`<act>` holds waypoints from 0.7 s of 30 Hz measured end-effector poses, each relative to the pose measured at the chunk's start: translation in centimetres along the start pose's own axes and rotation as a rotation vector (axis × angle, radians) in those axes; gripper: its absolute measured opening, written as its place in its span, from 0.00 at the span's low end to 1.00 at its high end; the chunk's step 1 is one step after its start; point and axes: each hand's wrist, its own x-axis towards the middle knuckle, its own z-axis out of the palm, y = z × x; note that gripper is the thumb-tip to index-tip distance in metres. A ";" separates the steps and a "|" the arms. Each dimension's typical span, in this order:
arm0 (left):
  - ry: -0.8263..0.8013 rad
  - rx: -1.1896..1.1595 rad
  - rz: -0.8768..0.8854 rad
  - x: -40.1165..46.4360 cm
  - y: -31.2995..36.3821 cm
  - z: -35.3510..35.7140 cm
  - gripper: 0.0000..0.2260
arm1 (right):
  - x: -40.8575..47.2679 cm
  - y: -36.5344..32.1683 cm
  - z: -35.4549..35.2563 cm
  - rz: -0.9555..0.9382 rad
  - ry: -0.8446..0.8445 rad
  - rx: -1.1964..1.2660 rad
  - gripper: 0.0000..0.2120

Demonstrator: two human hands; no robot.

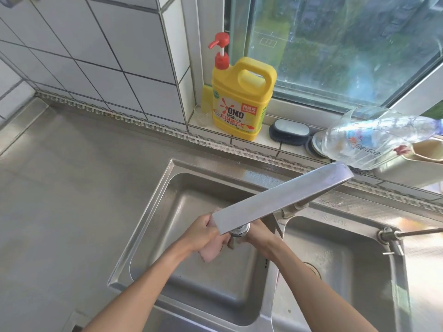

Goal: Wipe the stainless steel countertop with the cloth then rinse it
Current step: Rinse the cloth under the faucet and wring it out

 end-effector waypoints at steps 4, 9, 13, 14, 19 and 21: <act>0.029 -0.208 -0.038 0.0 -0.9 0.0 0.17 | -0.1 2.8 0.9 0.205 -0.005 0.182 0.24; 0.101 -0.340 -0.192 0.9 -2.6 -0.3 0.14 | 0.3 3.3 2.6 0.158 -0.029 0.360 0.18; 0.127 -0.379 -0.186 1.0 -2.7 0.1 0.18 | 0.7 3.1 2.6 0.136 0.077 0.400 0.16; 0.173 -0.337 -0.172 1.0 -2.5 0.3 0.16 | 0.8 2.9 2.5 0.137 0.129 0.410 0.14; 0.397 -0.228 -0.107 1.8 -3.3 0.6 0.07 | 0.0 2.2 1.8 0.075 0.260 0.446 0.10; 0.461 -0.219 -0.121 2.5 -3.7 1.4 0.05 | -0.4 2.0 2.5 0.021 0.340 0.354 0.08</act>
